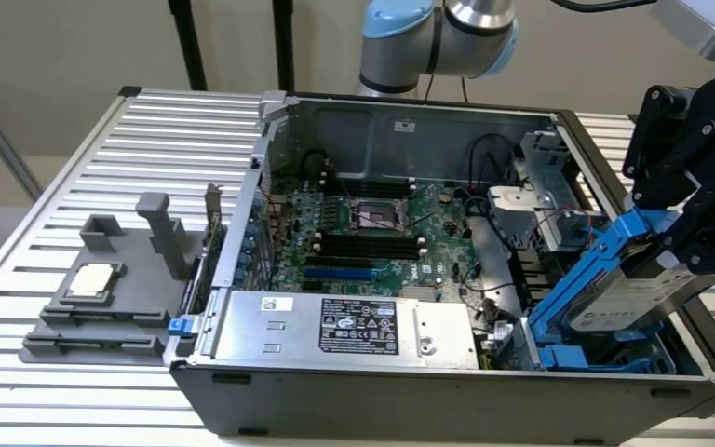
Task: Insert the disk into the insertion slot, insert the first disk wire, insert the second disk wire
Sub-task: 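Insert the disk into the insertion slot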
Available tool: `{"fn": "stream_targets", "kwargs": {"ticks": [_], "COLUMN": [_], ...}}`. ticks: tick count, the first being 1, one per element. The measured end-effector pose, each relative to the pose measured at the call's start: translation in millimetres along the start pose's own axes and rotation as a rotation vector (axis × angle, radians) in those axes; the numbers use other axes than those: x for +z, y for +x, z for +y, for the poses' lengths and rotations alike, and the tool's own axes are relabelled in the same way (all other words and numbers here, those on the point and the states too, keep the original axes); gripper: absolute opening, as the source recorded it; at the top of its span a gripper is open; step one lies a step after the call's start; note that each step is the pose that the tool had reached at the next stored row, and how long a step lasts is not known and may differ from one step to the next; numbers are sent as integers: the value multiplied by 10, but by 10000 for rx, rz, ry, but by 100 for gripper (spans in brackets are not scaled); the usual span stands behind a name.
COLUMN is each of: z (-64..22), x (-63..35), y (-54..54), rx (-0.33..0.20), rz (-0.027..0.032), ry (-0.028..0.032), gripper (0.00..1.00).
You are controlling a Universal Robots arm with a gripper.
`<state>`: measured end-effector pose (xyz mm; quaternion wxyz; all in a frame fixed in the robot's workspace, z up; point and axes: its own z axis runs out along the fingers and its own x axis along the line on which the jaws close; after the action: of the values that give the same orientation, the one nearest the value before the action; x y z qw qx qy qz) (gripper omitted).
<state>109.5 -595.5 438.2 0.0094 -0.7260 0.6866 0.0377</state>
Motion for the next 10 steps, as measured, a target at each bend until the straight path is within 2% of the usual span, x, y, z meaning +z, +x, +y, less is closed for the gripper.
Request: {"fn": "stream_targets", "kwargs": {"ticks": [6,10], "z": [0,-1], "x": [4,23], "y": [0,1], "rx": [0,-3], "rz": [6,12], "ry": [18,65], "gripper": [33,33]}}
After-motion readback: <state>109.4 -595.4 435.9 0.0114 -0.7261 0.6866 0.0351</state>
